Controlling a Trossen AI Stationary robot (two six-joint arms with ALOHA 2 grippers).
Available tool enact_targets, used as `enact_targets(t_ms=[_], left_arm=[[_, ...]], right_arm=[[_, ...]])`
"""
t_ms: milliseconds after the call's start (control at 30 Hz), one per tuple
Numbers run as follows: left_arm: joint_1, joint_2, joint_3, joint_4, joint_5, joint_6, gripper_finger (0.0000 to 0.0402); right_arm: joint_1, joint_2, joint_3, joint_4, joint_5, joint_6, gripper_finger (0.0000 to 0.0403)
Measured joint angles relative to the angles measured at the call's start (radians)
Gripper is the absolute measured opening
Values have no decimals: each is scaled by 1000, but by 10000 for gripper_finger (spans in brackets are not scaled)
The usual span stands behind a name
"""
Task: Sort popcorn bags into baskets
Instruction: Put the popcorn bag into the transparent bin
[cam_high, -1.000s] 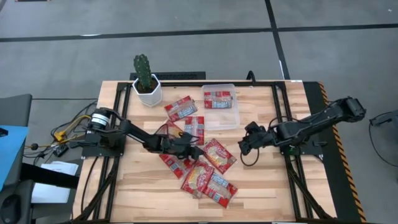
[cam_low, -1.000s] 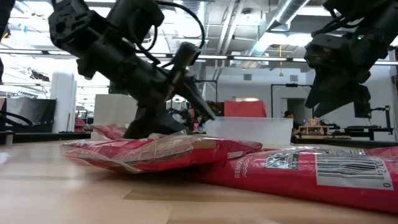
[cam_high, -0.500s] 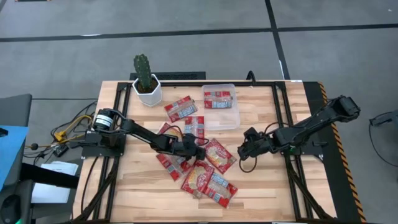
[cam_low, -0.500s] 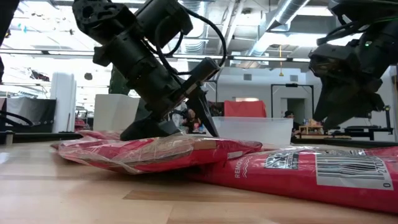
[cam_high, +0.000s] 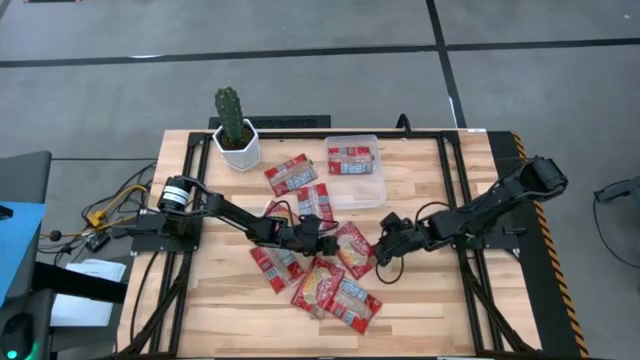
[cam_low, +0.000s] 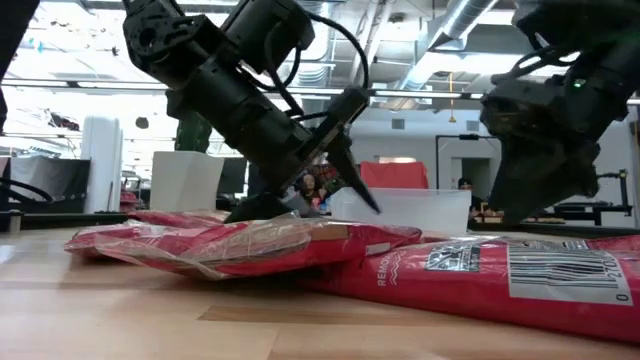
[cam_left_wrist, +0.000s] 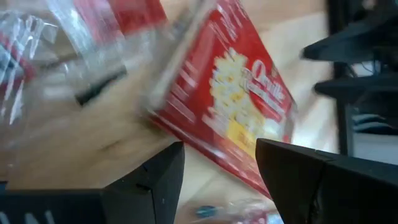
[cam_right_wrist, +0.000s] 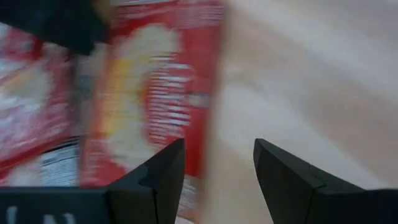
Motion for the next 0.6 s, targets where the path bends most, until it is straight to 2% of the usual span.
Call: enact_targets(t_ms=[233, 600], left_arm=[[18, 2, -2, -8, 5, 30, 189], [18, 4, -3, -13, -5, 60, 189]], right_arm=[[-29, 59, 0, 53, -74, -36, 219], [-99, 154, 0, 190, -198, -84, 263]])
